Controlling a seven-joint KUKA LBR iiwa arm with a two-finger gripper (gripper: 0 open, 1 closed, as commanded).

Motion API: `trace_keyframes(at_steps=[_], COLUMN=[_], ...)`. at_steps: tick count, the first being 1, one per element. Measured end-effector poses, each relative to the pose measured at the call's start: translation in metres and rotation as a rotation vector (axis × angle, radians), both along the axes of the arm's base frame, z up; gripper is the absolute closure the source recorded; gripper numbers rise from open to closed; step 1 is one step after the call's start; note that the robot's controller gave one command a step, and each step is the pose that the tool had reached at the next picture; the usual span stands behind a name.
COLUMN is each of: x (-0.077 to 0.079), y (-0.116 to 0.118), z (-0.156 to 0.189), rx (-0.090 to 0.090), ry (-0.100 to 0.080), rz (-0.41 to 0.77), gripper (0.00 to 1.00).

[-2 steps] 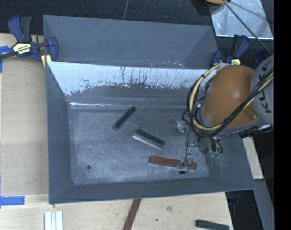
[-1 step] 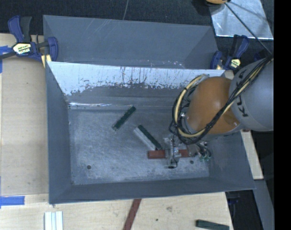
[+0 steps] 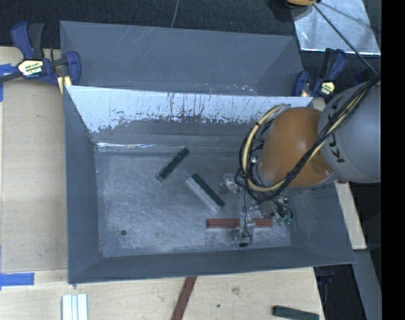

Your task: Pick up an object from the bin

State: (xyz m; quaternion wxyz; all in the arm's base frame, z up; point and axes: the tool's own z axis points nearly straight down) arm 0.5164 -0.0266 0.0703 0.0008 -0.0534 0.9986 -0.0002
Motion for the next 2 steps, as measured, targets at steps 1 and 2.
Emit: trace_keyframes(at_steps=[1,2], x=[0.0006,0.0007], y=[0.0007,0.0007], z=[0.0009,0.0009], rx=[0.001,0.001], ry=[-0.002,-0.002], rz=[0.002,0.002], gripper=[1.00,1.00])
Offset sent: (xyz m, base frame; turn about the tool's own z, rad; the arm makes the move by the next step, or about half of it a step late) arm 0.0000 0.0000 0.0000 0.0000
